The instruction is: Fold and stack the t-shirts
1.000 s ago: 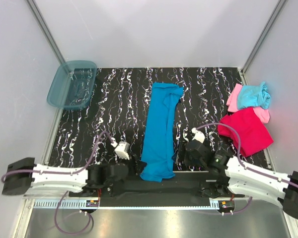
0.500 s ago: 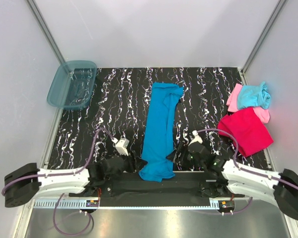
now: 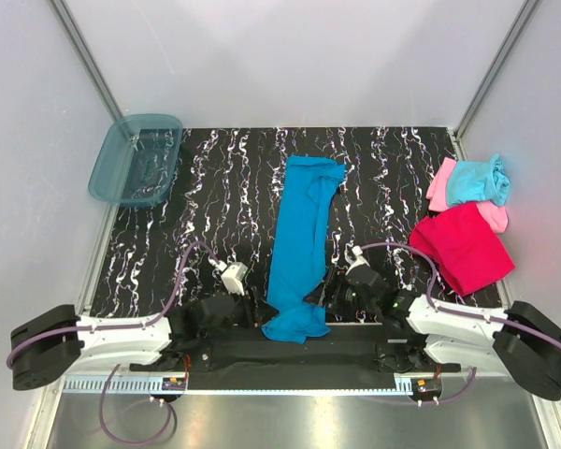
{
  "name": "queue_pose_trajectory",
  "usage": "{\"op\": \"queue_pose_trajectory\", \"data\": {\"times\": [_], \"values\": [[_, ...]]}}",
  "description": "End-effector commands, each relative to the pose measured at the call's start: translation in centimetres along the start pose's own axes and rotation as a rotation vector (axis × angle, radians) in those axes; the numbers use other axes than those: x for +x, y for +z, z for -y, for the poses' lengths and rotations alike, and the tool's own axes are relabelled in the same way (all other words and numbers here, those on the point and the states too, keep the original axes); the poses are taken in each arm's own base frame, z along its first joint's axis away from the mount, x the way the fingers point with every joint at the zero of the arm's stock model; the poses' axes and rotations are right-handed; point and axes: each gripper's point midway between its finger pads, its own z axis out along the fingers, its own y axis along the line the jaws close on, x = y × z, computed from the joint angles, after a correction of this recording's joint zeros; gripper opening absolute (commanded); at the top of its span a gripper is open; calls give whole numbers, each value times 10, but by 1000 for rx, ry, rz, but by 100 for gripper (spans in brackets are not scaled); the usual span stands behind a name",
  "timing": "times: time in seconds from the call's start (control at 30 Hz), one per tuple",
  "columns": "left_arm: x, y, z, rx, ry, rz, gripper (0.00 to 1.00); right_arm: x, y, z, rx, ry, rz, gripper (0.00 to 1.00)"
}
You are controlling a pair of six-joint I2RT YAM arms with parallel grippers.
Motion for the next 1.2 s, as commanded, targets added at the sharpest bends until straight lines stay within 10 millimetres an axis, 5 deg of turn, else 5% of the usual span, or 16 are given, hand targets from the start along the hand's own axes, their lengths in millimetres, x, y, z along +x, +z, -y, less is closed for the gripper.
{"op": "queue_pose_trajectory", "data": {"times": [0.0,0.37,0.6,0.83,1.17], "values": [[-5,-5,2,8,-3,11,52,18,-11,32,118,-1,-72,81],[-8,-1,23,38,9,-32,44,22,-12,32,149,-17,-117,80],[3,2,4,-38,15,-71,51,36,-16,42,180,-20,-189,81],[-4,-3,-13,-75,18,-45,54,29,-30,49,209,-30,-139,81],[-3,0,-13,-60,6,-61,52,34,-15,44,184,-9,-171,81]]}}
